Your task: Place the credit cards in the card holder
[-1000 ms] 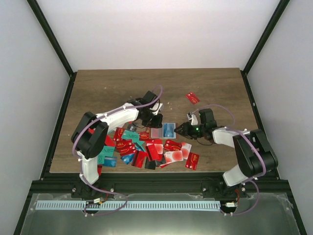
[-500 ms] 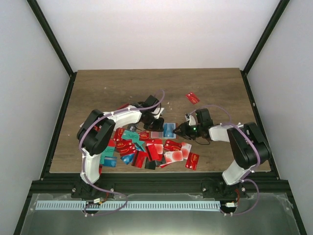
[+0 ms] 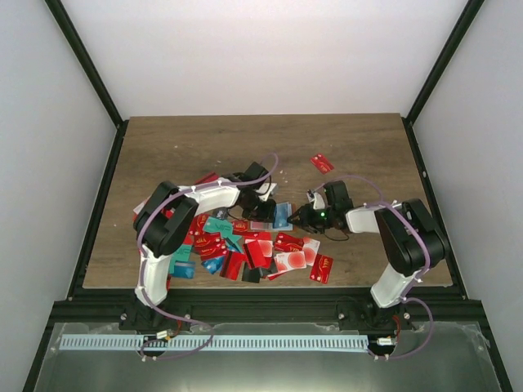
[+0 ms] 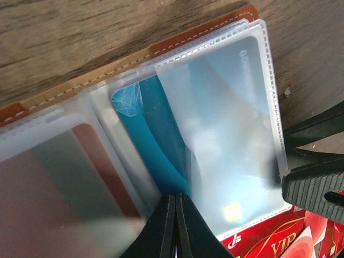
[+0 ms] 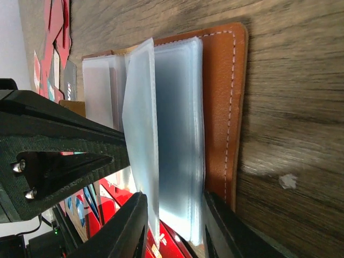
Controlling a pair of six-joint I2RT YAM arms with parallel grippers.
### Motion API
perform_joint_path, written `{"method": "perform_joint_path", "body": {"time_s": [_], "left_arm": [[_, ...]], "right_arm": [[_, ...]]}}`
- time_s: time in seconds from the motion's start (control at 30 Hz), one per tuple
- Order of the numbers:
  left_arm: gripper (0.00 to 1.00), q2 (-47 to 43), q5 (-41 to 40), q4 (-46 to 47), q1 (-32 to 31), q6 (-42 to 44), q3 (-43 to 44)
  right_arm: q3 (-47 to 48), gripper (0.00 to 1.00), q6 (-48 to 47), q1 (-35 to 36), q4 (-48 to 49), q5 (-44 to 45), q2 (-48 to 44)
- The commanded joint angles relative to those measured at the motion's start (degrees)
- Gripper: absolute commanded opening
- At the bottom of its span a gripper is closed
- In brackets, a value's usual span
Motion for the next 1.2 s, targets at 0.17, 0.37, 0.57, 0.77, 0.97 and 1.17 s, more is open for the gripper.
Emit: {"method": "perform_joint_path", "body": {"time_s": [0.17,0.37,0.57,0.77,0.97,1.17], "left_arm": [[0.04,2.06,1.48,1.48,-0.59,0.86,-0.66],[0.04,1.97,1.43,1.59,-0.61,0.86,-0.62],[0.04,1.25,1.23,1.58,-0.61,0.82,-0.59],[0.04,-1.97,-0.92,0.6,-0.59,0.51,-0.23],[0.05,-7.16,-5.75,-3.09,0.27,0.01,-0.69],[0.07,-13.89,-8.66,-3.69,2.93,-1.52,-5.53]], "right_arm": [[3.17,0.3,-0.29,1.98,0.4,-1.59,1.87],[4.4,0.29,-1.68,3.1,-3.02,2.16,0.4],[5.8,0.27,-2.68,4.41,-4.18,2.8,-0.78],[9.64,0.27,-3.64,7.75,-6.5,3.39,-1.13],[12.94,0.29,-3.75,9.55,-10.02,6.99,0.21],[16.6,0.33,-3.49,12.06,-10.2,6.91,3.95]]}}
